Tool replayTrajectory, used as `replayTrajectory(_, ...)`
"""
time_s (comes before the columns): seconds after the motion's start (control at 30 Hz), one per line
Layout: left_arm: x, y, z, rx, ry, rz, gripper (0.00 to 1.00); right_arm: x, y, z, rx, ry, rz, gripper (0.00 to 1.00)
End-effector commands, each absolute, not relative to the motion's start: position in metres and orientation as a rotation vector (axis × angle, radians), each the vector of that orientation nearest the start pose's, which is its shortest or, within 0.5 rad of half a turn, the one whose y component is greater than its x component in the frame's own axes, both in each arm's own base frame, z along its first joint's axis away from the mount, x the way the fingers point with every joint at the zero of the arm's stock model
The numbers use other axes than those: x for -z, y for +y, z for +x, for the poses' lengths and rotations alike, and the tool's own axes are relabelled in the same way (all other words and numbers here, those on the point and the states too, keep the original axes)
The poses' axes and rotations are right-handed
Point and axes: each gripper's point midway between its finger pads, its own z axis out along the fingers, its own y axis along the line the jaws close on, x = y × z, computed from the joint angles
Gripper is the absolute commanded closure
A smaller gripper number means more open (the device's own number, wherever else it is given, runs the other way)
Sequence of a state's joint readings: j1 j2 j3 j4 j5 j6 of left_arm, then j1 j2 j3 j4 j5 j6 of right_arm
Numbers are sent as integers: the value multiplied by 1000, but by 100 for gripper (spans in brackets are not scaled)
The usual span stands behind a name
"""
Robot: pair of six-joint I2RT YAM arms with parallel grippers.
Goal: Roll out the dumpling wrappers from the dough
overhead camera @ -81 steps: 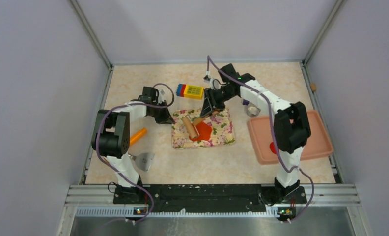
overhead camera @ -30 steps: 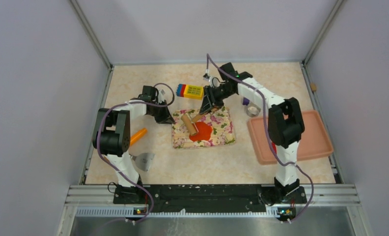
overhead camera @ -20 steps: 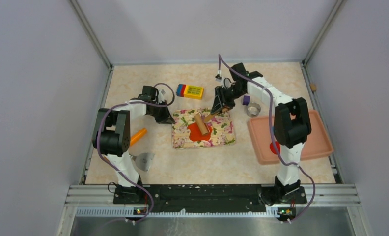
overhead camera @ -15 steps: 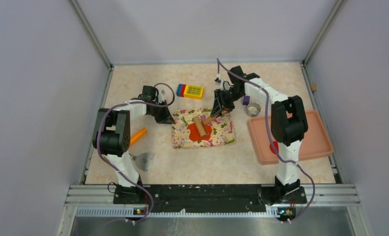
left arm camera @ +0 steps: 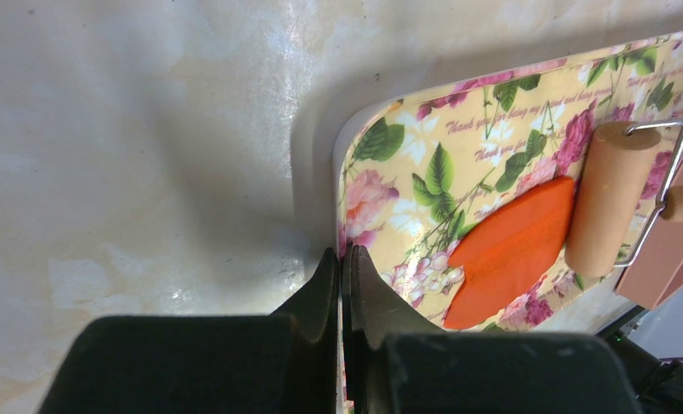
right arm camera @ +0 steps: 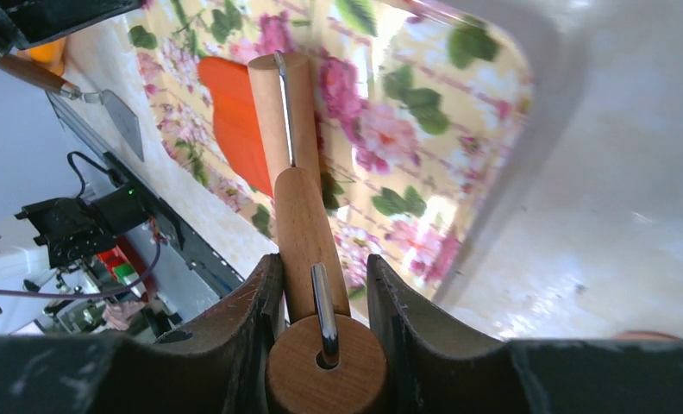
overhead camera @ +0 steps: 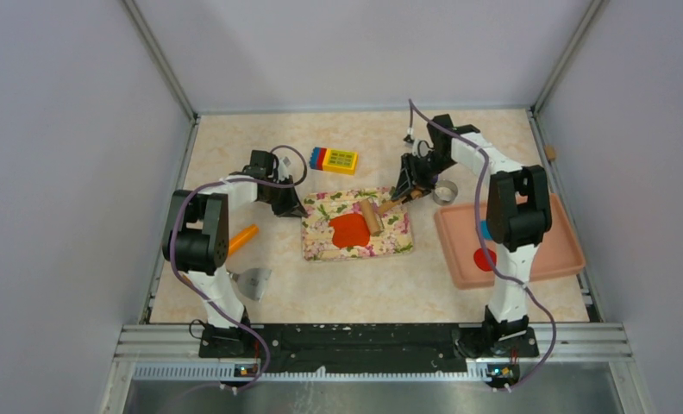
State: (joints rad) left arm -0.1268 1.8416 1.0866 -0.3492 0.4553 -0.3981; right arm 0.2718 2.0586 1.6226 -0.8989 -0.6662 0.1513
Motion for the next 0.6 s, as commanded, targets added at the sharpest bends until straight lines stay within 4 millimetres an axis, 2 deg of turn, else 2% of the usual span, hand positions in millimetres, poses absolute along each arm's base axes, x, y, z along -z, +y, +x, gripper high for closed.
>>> replayTrajectory(0.0,-22,-126,363,692,2706,-226,100,-11,123,355,-339,3058,-355,100)
replayTrajectory(0.2,-24,-126,364,696,2702,-228,100,-19,113,366,-275,3026,-343,100)
replayTrajectory(0.3,-25,-127,364,704,2698,-228,100,-42,119,373,-329,2963,-342,100)
replayTrajectory(0.4,-25,-129,364,723,2696,-226,100,-84,141,377,-502,2844,-369,100)
replayTrajectory(0.5,-23,-132,363,753,2699,-220,100,-139,171,373,-713,2644,-531,100)
replayTrajectory(0.57,-22,-135,362,778,2697,-209,100,-178,193,360,-807,2487,-726,100)
